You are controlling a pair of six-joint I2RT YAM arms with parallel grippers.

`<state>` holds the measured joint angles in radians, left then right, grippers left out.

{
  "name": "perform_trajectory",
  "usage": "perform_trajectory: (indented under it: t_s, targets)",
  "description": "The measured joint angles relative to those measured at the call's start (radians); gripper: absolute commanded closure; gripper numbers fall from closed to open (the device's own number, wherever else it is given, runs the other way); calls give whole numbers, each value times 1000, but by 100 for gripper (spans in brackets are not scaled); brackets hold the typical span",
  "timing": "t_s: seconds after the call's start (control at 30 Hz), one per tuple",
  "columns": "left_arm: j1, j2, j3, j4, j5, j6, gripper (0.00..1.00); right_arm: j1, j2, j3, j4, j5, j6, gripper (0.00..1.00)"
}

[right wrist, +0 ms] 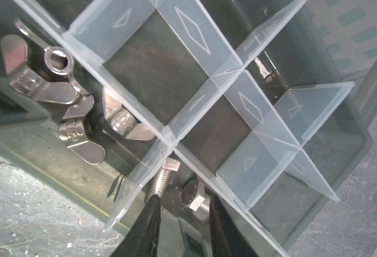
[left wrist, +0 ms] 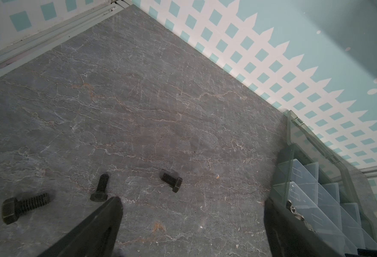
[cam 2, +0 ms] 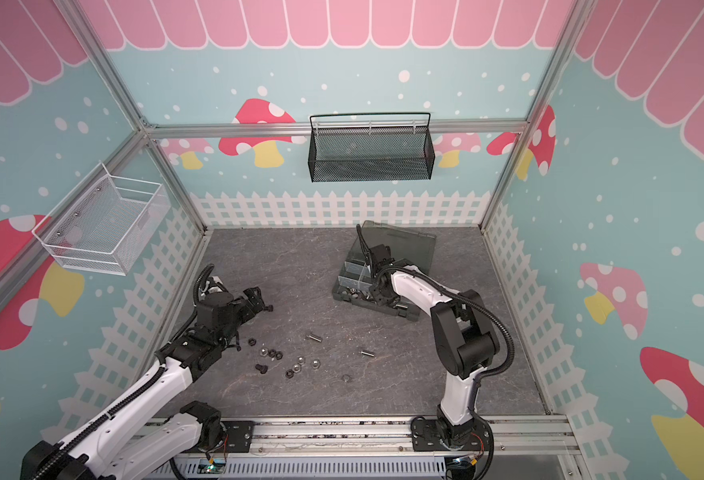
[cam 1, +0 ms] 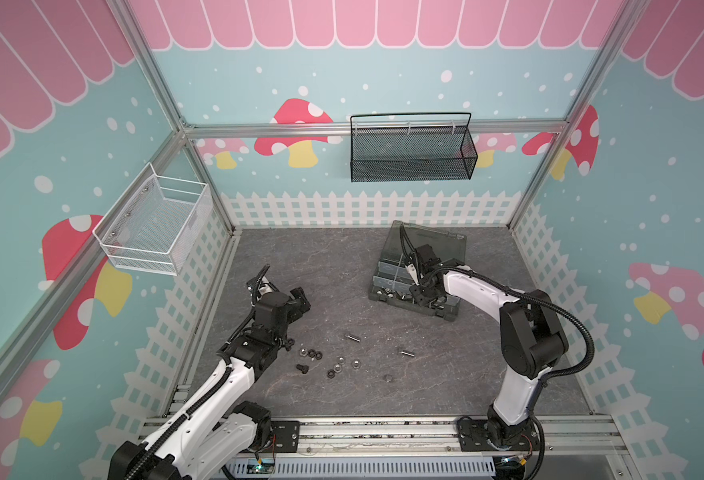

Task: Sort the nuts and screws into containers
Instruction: 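Carry the bolt with the right gripper into the organizer compartment and release, then lower the right gripper onto a silver hex bolt beside the pile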

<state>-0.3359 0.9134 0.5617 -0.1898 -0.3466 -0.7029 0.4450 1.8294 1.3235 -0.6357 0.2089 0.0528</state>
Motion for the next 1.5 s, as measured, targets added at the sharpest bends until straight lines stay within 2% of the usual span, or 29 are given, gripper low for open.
perform_trajectory:
  t_s: [0.27, 0.37, 0.5, 0.63, 0.67, 0.7, 1.07, 1.5]
  targets:
    - [0, 13, 4, 0, 6, 0, 0, 0, -64, -1, -2, -21, 36, 61]
    - [0, 22, 8, 0, 8, 0, 0, 0, -121, -14, 0, -40, 69, 57]
    - [0, 32, 11, 0, 11, 0, 0, 3, -206, -63, 10, -63, 120, 46]
    - [0, 35, 11, 0, 15, 0, 0, 25, -263, -125, 19, -76, 169, 31]
    - [0, 35, 11, 0, 15, 0, 0, 36, -275, -143, 19, -77, 183, 22]
    - [0, 35, 11, 0, 15, 0, 0, 45, -281, -154, 19, -78, 199, 3]
    - [0, 35, 13, -1, 53, 0, 0, 217, -405, -288, -35, -41, 333, 2]
    - [1, 32, 30, -1, 121, -33, 0, 414, -484, -468, -60, -68, 544, 2]
